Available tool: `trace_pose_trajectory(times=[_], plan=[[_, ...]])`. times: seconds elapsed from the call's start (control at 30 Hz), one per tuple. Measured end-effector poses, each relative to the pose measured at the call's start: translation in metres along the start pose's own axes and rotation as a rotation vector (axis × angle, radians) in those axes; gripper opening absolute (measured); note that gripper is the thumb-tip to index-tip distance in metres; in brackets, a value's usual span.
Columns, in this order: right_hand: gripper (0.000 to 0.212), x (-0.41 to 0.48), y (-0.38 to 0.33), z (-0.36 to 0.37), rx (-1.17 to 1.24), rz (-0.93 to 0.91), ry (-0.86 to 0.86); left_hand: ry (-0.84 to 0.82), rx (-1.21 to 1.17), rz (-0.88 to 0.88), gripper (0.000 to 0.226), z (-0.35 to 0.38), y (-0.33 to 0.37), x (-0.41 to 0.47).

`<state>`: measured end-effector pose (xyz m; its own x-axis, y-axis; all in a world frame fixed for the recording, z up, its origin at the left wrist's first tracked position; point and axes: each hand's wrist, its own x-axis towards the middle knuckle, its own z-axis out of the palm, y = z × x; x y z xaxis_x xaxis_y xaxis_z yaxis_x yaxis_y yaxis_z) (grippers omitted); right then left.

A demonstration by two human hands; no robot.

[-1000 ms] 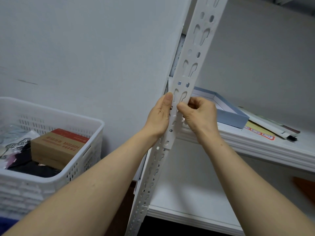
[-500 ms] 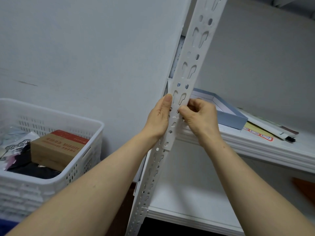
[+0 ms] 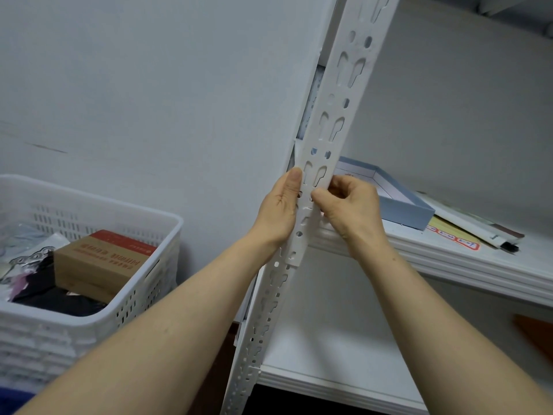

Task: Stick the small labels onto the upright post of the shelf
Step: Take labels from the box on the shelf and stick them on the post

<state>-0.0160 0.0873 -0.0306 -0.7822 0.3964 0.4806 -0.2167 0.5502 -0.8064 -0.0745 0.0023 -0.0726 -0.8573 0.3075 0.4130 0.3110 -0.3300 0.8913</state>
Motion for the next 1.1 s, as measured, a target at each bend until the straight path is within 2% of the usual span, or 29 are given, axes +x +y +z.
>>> trace_pose_trajectory(times=[0.17, 0.4, 0.7, 0.83, 1.0, 1.1], plan=[[0.037, -0.003, 0.005, -0.020, 0.051, -0.026, -0.210, 0.009, 0.014, 0.015, 0.045, 0.000, 0.000, 0.000], [0.027, -0.001, 0.010, -0.009, 0.056, -0.041, -0.078, 0.011, -0.005, 0.015, 0.048, 0.001, -0.001, 0.000], [0.020, 0.004, 0.013, -0.003, -0.042, -0.079, 0.002, 0.017, 0.015, 0.000, 0.048, 0.001, 0.001, -0.001], [0.023, 0.004, 0.014, -0.005, -0.028, -0.080, -0.025, 0.022, 0.025, -0.008, 0.048, 0.002, 0.000, -0.002], [0.033, 0.000, 0.010, -0.020, 0.158, 0.026, -0.187, 0.024, 0.067, -0.015, 0.048, 0.002, 0.005, -0.005], [0.030, 0.003, 0.006, -0.023, 0.254, 0.121, -0.211, 0.031, 0.087, -0.029, 0.033, 0.001, 0.004, -0.010]])
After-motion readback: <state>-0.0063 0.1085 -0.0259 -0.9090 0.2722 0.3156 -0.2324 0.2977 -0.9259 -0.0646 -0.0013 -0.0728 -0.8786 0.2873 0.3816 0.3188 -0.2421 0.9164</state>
